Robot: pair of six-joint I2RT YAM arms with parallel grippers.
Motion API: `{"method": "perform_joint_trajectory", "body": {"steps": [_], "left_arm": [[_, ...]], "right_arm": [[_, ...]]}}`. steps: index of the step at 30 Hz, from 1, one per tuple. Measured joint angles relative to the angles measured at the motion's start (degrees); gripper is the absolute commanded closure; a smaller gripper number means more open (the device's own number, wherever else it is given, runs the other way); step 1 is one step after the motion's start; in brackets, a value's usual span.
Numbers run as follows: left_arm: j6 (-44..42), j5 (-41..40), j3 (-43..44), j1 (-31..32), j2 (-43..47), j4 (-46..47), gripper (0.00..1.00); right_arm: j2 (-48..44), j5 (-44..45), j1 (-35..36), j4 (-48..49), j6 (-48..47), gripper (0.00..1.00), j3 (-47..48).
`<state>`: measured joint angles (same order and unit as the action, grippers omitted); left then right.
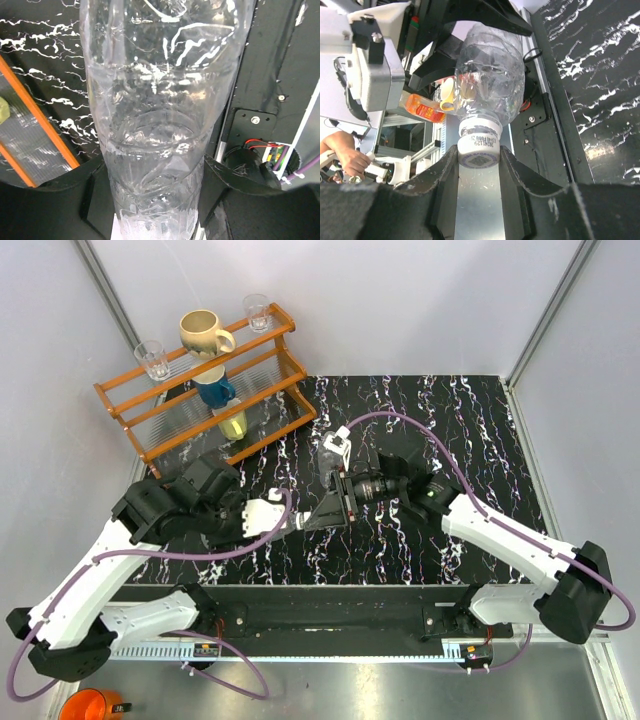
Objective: Screw on the bottle caps
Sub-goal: Screw the bottle cap onto the plastic bottle.
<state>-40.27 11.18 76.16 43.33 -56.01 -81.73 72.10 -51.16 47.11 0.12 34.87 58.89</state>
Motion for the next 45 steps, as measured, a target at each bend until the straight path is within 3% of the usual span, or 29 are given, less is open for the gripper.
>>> {"method": "perform_joint_trajectory", "body": {"steps": [14, 21, 45], "left_arm": [[-0.7, -7.4, -3.2, 1.0, -1.3, 6.2, 0.73], [-1.4, -8.7, -4.3, 1.4, -1.5, 8.2, 0.73], [-5.2, -19.5, -4.9, 5.2, -0.1, 8.9, 0.79]], "right_arm": [[1.6, 11.1, 0.0, -19.2, -0.7, 0.98, 7.7], [2.1, 12.7, 0.0, -22.5, -1.1, 0.99, 9.0], [2.9, 5.9, -1.8, -1.1, 21.6, 1.00, -1.9]]}}
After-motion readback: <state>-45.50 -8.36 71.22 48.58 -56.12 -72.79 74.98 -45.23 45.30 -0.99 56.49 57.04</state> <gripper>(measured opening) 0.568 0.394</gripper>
